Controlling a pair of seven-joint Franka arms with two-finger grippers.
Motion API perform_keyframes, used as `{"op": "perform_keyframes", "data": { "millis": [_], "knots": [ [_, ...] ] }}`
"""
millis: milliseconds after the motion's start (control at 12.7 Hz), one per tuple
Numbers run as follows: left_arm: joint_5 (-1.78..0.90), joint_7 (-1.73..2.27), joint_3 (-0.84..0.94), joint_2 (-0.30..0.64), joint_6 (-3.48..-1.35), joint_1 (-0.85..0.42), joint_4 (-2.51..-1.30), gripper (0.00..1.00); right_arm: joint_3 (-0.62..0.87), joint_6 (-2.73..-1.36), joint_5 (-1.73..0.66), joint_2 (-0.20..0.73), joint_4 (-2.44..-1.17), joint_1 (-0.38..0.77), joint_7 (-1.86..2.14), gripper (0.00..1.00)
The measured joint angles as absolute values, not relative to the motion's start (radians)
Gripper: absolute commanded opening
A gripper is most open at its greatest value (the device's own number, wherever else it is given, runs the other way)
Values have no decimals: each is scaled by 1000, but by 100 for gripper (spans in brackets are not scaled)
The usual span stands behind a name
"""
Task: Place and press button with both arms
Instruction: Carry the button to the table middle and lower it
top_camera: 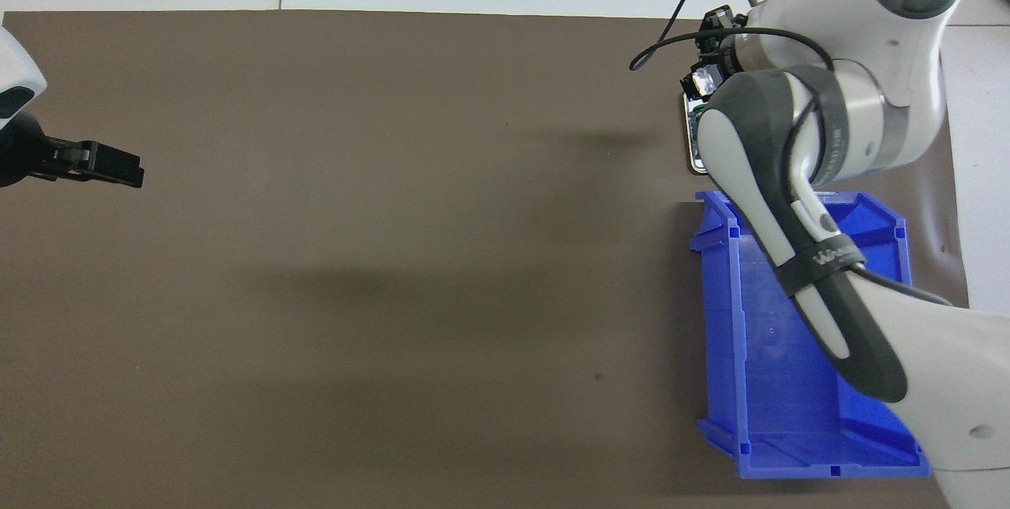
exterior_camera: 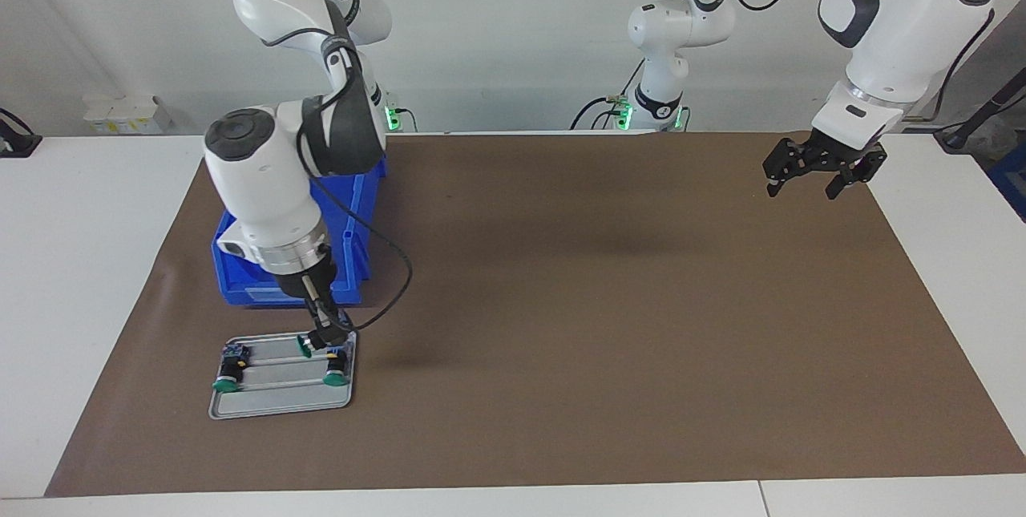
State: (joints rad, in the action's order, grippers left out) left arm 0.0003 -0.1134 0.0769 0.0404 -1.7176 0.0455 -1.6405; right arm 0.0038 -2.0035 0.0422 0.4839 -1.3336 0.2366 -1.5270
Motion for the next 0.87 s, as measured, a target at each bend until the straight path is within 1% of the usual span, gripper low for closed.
{"op": "perform_keyframes", "data": {
  "millis": [236,551,867],
  "knots": [
    [0,-113,77,40,-1718,45,-1640,100,4,-1957,71,482,-1342,387,-1814,0],
    [0,-113,77,40,-1718,45,-1640,100,5,-1953,77,487,-1354,526,-2045,0],
    [0,-113,77,40,-1718,45,-1640,100,5,-1969,149,575,-1353,692,-2303,0]
  ]
}}
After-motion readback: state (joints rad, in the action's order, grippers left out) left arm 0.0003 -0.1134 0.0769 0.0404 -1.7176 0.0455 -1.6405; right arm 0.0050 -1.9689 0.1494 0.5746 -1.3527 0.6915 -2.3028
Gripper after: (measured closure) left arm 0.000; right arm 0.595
